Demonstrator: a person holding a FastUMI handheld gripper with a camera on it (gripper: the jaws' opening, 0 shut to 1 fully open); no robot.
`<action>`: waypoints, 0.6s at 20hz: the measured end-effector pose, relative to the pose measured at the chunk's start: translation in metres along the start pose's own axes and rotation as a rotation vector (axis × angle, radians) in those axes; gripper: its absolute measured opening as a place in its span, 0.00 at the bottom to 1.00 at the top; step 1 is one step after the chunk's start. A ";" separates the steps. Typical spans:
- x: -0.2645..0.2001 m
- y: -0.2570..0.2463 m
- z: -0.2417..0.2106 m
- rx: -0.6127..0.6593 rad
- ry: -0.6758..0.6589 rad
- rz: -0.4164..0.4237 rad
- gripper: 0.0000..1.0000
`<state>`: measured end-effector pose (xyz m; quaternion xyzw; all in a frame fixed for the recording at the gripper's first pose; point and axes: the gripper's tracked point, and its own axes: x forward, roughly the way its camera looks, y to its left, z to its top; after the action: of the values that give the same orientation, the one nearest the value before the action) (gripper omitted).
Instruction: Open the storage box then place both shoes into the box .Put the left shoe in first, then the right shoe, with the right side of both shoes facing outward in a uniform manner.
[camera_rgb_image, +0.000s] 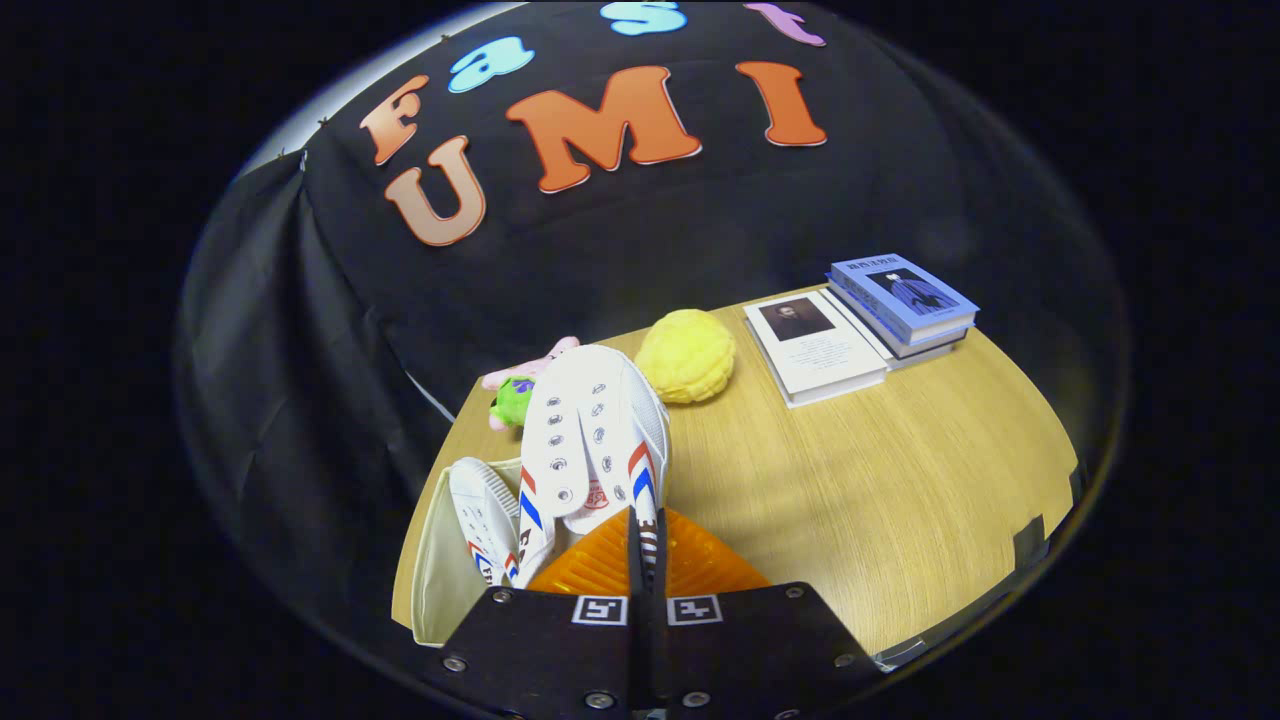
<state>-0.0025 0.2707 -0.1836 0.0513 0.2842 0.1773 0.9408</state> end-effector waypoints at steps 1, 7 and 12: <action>0.003 0.011 -0.002 -0.012 0.002 0.018 0.00; 0.014 0.056 -0.037 -0.124 0.047 0.091 0.00; 0.018 0.054 -0.049 -0.152 0.059 0.074 0.00</action>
<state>-0.0320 0.3275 -0.2235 -0.0150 0.2955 0.2346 0.9260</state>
